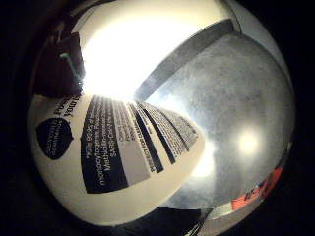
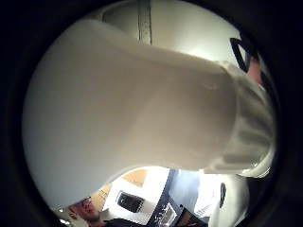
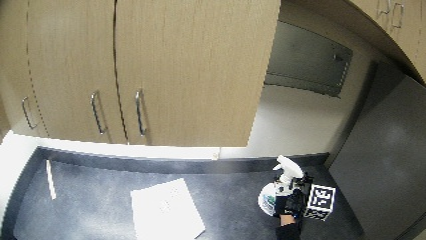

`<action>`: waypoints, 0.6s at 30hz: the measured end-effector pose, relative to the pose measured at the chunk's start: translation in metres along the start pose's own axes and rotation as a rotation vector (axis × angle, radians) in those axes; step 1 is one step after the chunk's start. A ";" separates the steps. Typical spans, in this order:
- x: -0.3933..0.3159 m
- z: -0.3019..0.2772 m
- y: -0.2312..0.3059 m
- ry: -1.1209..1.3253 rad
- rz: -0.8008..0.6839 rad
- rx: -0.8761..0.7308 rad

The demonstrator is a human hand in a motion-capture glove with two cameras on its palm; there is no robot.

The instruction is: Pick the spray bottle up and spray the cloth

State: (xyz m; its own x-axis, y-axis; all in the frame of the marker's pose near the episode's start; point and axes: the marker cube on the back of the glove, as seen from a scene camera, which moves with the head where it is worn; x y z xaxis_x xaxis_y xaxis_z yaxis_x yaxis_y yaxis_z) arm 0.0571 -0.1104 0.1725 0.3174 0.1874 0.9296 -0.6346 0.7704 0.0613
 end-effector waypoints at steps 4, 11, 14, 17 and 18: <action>-0.005 0.004 0.006 0.006 -0.001 -0.007; -0.018 0.030 0.035 0.018 -0.024 -0.062; -0.028 0.050 0.057 0.033 -0.029 -0.109; -0.034 0.071 0.078 0.071 -0.034 -0.154; -0.037 0.078 0.084 0.077 -0.040 -0.173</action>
State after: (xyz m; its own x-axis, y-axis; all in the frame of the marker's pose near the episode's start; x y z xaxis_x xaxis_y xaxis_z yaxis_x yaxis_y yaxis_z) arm -0.0633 -0.1002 0.1720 0.3972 0.1961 0.8965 -0.4922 0.8700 0.0278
